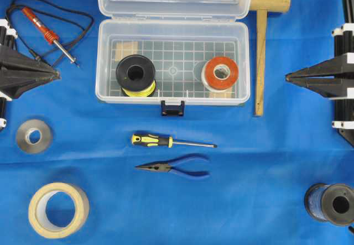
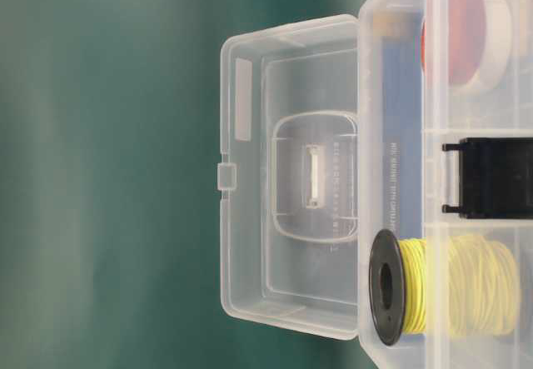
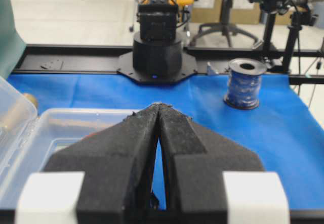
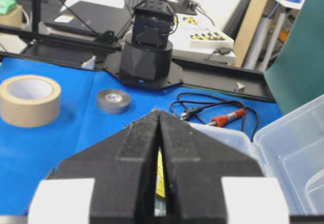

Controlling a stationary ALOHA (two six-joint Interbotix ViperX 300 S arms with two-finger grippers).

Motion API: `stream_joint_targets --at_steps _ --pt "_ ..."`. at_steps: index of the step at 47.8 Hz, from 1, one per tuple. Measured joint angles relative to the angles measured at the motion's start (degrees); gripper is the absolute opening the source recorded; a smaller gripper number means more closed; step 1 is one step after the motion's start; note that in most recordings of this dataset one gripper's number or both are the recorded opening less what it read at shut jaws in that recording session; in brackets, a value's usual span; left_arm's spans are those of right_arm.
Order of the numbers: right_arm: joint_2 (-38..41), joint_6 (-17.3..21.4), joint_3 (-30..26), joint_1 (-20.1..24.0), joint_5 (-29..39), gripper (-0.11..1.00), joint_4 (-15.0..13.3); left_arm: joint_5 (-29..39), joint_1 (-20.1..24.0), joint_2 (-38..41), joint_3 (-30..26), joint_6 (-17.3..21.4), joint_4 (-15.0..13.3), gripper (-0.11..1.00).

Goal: Close the tool box with the left arm.
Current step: 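Move the left gripper up and over to the raised clear lid's edge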

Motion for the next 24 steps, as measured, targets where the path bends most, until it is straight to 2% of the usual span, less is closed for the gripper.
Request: stream_joint_targets --at_steps 11,24 --pt "1.14 -0.62 -1.85 -0.26 1.23 0.0 -0.53 -1.05 1.67 1.76 -2.55 2.29 -1.58 0.0" --pt "2.11 -0.62 -2.02 -1.67 1.49 0.0 -0.53 0.53 11.34 8.53 -10.11 2.81 -1.58 0.01"
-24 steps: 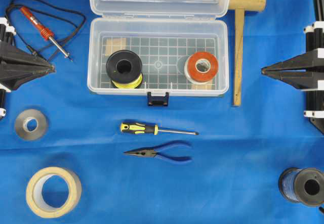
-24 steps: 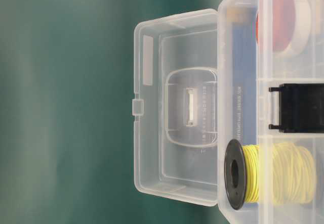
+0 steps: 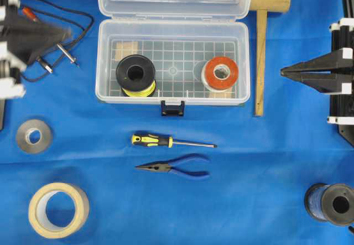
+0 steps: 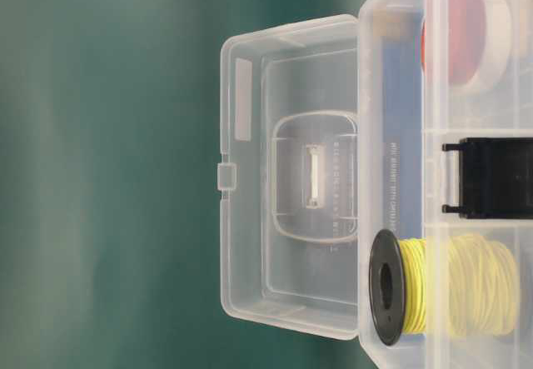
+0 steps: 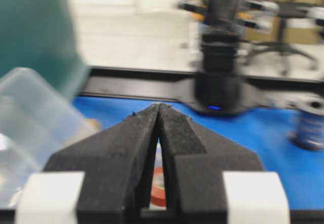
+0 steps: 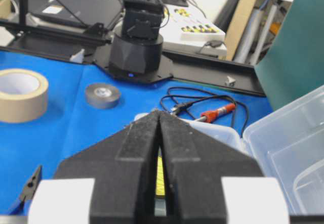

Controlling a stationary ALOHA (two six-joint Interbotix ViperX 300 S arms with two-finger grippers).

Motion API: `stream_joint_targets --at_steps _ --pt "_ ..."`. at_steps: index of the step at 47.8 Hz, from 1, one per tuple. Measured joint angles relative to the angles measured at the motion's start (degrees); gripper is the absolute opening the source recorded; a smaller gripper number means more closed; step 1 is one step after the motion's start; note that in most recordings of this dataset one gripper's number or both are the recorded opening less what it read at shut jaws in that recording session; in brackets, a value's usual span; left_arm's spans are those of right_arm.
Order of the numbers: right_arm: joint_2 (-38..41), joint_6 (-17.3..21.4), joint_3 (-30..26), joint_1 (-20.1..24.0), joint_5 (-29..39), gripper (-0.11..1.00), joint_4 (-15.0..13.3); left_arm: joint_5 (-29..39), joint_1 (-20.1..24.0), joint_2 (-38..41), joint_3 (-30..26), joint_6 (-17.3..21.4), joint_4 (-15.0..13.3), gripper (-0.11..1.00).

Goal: Close the tool box with the left arm.
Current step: 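Move the left gripper up and over to the raised clear lid's edge, then push the clear lid forward and down with the left gripper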

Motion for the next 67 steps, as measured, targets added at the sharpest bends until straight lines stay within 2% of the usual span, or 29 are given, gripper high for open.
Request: stream_joint_targets --at_steps 3,5,16,18,21,25,38,49,67 --pt "0.09 0.0 0.0 0.0 0.09 0.0 0.0 0.88 2.02 2.02 -1.85 0.18 0.0 0.02" --pt "0.18 0.0 0.0 0.0 0.09 0.0 0.0 1.32 3.34 3.34 -2.99 0.53 -0.09 0.08" --pt "0.62 0.0 0.0 0.0 0.44 0.0 0.0 2.37 11.95 12.66 -10.55 3.69 0.0 0.74" --pt "0.79 0.0 0.0 0.09 0.53 0.0 0.0 2.72 13.8 14.24 -11.78 3.87 -0.09 0.84" --pt "1.05 0.0 0.0 0.0 0.7 0.0 0.0 3.6 15.82 16.35 -13.36 5.01 0.0 0.92" --pt "1.32 0.0 0.0 0.0 0.97 0.0 0.0 5.36 18.19 20.04 -16.17 7.38 -0.09 0.93" --pt "1.93 0.0 0.0 0.0 1.23 0.0 0.0 15.03 22.85 31.38 -26.46 9.84 -0.09 0.93" --pt "2.37 0.0 0.0 -0.09 1.85 0.0 0.0 21.53 26.28 40.52 -34.89 10.46 -0.09 0.93" --pt "2.81 0.0 0.09 -0.09 2.2 0.0 0.0 31.11 27.25 49.48 -41.22 12.22 0.0 0.93"
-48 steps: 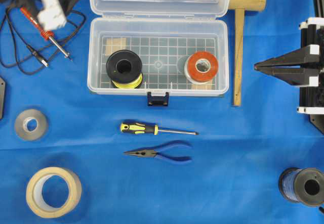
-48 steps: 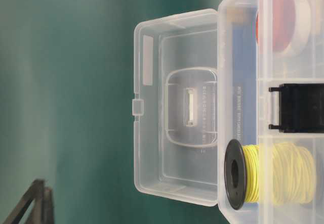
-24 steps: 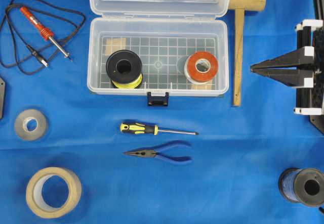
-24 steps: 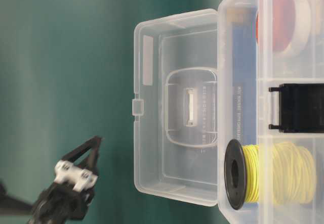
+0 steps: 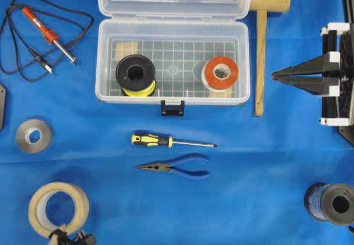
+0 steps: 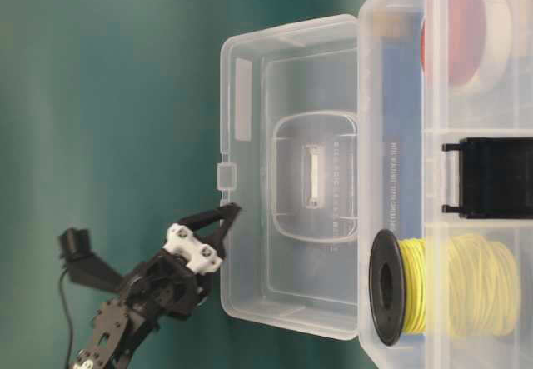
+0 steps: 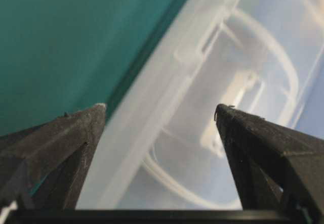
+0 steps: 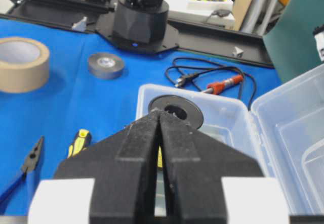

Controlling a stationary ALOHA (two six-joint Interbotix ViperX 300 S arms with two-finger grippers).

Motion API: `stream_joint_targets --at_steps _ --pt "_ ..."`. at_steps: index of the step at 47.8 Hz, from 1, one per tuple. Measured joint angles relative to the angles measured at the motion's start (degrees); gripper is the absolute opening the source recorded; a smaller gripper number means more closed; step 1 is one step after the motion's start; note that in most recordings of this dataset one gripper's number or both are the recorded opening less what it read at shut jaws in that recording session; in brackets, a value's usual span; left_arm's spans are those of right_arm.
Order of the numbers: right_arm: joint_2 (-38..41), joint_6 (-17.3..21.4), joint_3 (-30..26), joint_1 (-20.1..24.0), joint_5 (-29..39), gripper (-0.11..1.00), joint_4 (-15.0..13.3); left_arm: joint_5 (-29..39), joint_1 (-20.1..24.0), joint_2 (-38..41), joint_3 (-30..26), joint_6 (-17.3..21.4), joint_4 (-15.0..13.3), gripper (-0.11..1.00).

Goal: Close the tool box with the left arm.
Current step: 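Push the clear lid forward and down with the left gripper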

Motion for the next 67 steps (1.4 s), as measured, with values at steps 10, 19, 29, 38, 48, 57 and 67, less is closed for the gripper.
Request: stream_joint_targets --at_steps 10,19,29,38,48,57,67 --pt "0.09 0.0 -0.09 0.0 0.0 0.0 0.0 6.15 -0.18 0.97 -1.67 0.44 0.0 0.93" --pt "0.09 0.0 0.0 0.0 0.0 0.0 0.0 8.61 -1.05 0.88 -2.2 0.62 0.09 0.93" --pt "0.09 0.0 0.0 0.0 0.09 0.0 0.0 12.3 -3.52 -1.76 -2.72 0.79 0.18 0.93" --pt "0.18 0.0 0.0 0.0 0.09 0.0 0.0 14.41 -6.59 -6.59 -1.05 -0.88 0.18 0.93" --pt "0.18 0.0 0.0 0.0 0.09 0.0 -0.09 14.85 -10.2 -11.78 2.81 -4.57 0.18 0.93" --pt "0.09 0.0 0.0 0.0 0.0 0.0 -0.09 14.59 -15.47 -16.35 7.29 -6.5 0.09 0.93" --pt "0.09 0.0 0.0 0.0 0.0 0.0 -0.09 14.24 -23.03 -20.74 12.57 -13.54 -0.53 0.93"
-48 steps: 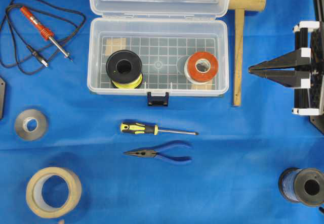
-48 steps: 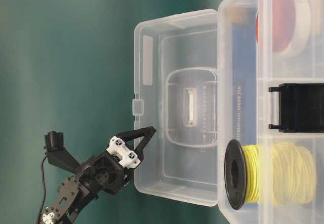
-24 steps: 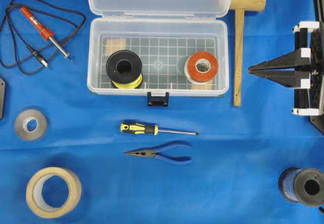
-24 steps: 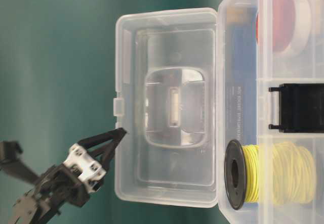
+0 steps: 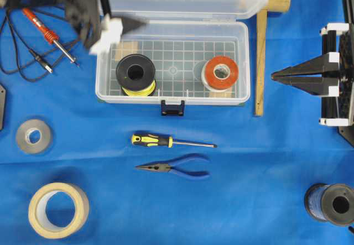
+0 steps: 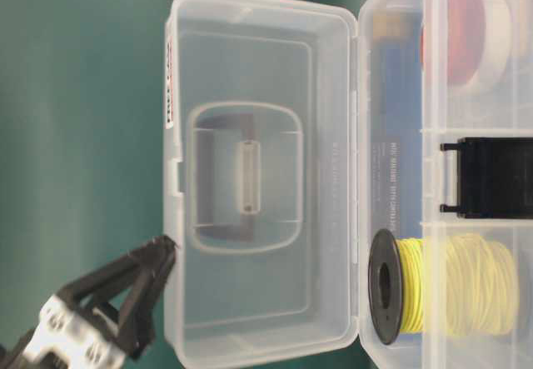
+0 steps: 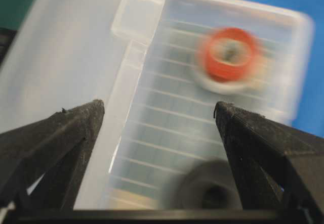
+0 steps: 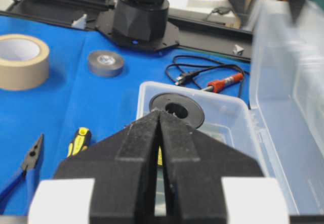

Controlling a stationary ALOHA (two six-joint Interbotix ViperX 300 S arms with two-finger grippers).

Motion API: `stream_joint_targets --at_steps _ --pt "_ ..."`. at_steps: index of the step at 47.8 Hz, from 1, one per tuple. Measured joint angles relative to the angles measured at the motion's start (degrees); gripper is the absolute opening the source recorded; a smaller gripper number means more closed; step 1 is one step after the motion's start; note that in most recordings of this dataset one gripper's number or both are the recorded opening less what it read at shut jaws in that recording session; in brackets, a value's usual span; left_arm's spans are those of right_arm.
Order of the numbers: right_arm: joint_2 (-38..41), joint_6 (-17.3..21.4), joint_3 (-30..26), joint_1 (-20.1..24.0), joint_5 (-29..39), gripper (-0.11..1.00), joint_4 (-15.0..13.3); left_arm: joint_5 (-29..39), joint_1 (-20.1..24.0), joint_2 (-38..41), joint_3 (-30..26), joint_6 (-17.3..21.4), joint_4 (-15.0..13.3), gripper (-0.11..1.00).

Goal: Close the tool box with the left arm.

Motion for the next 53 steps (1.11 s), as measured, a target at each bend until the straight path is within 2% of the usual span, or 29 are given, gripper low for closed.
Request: stream_joint_targets --at_steps 10,16,26,32,37,48,53 --pt "0.0 -0.18 0.0 0.0 0.09 0.0 -0.09 0.35 -8.09 -1.67 5.36 -8.53 -0.26 0.93" --pt "0.09 -0.26 0.0 0.0 0.09 0.0 -0.09 3.08 -13.27 -2.55 7.47 -13.71 -0.18 0.93" --pt "0.0 -0.44 0.0 -0.09 0.09 0.0 -0.44 4.04 -18.63 -4.48 7.65 -17.49 -0.18 0.93" --pt "-0.09 -0.35 0.0 0.0 0.09 0.0 -0.62 3.16 -18.72 -8.0 8.0 -17.31 0.35 0.93" --pt "-0.26 -0.44 0.0 0.0 0.09 0.0 -0.62 -0.97 -18.72 -13.27 10.63 -16.26 0.97 0.93" --pt "-0.88 -0.44 0.0 -0.09 0.09 0.0 -0.62 -11.87 -18.72 -26.54 18.37 -7.21 0.97 0.92" --pt "-1.41 -0.44 0.0 0.0 0.09 0.0 -0.53 -15.91 -18.72 -31.73 22.24 -4.39 1.05 0.92"
